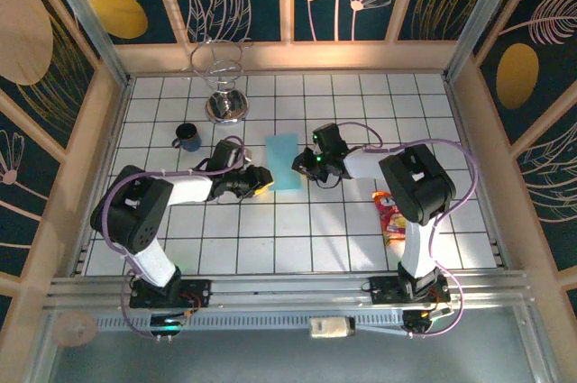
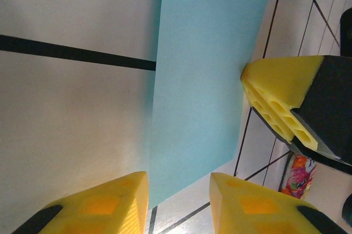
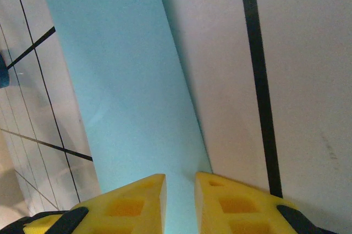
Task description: Fold a paper plane with a square sheet of paper (pick it up from the middle)
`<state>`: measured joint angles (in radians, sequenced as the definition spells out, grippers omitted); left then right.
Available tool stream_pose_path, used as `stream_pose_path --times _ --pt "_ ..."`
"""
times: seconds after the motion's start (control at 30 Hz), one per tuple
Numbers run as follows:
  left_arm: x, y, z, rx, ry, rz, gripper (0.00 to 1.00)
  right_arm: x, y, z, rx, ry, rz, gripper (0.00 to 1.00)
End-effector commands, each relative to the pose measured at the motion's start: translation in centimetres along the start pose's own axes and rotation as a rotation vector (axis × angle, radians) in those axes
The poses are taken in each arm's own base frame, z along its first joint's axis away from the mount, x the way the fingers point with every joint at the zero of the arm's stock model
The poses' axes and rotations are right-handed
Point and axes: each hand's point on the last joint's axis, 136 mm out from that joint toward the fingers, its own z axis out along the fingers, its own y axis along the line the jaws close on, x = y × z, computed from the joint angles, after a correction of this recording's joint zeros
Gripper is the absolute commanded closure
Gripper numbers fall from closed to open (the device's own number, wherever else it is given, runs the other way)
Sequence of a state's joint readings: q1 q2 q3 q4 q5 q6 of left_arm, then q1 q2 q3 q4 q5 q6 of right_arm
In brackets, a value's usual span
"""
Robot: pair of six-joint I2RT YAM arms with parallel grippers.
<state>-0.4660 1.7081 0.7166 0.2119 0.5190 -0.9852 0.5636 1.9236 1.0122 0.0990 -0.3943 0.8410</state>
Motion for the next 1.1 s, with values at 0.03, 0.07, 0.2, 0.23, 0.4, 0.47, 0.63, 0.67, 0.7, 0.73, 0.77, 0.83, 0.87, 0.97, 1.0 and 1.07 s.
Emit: stream_pose_path --times 0.03,0.07,0.2,0.23,0.4,0.47,0.63,0.67,0.7,0.73,0.77,0.83,0.87,0.97,1.0,1.07 --pt "0.0 0.2 0.7 -0.025 0.027 0.002 0.66 0.7 -2.3 0.7 0.068 0.027 0.033 0.78" --pt "-0.1 0.2 0.8 -0.027 0.027 0.004 0.65 0.6 -2.3 0.8 0.068 0.028 0.033 0.78" --pt "-0.2 0.2 1.0 -0.034 0.032 0.011 0.63 0.7 -2.4 0.7 0.072 0.028 0.035 0.78" --pt "-0.2 0.1 1.2 -0.027 0.038 0.013 0.65 0.7 -2.5 0.7 0.073 0.029 0.035 0.78" --pt "-0.7 -1.9 1.6 0.045 0.053 0.043 0.69 0.7 -2.5 0.6 0.072 0.026 0.035 0.78" --pt "-1.4 -2.5 1.8 0.052 0.045 0.058 0.7 0.7 -2.5 0.6 0.073 0.027 0.035 0.78" --pt "-2.4 -2.4 2.6 0.036 0.023 0.057 0.73 0.6 -2.6 0.4 0.074 0.021 0.035 0.78" --pt "-2.5 -2.3 2.7 0.035 0.019 0.055 0.73 0.6 -2.4 0.3 0.071 0.018 0.035 0.78" --pt "-2.6 -2.1 2.8 0.032 0.019 0.054 0.74 0.5 -2.3 0.2 0.069 0.015 0.033 0.78" --pt "-2.6 -1.9 2.9 0.026 0.017 0.053 0.74 0.5 -2.3 0.2 0.07 0.014 0.034 0.78" --pt "-2.7 -1.9 3.0 0.024 0.015 0.056 0.75 0.4 -2.2 0.2 0.068 0.012 0.032 0.78" --pt "-2.9 -1.7 3.0 0.013 0.011 0.058 0.76 0.4 -2.2 0.2 0.068 0.012 0.03 0.78" --pt "-3.0 -1.8 3.0 0.011 0.005 0.058 0.77 0.4 -2.2 0.1 0.067 0.012 0.029 0.78" --pt "-3.3 -1.5 2.9 0.004 -0.002 0.053 0.77 0.4 -2.2 0.1 0.069 0.008 0.028 0.78" --pt "-3.4 -1.4 2.9 0.002 -0.005 0.052 0.77 0.4 -2.2 0.1 0.067 0.006 0.028 0.78" --pt "-3.5 -1.2 2.9 -0.001 -0.006 0.046 0.78 0.4 -2.2 0.1 0.067 0.004 0.025 0.78"
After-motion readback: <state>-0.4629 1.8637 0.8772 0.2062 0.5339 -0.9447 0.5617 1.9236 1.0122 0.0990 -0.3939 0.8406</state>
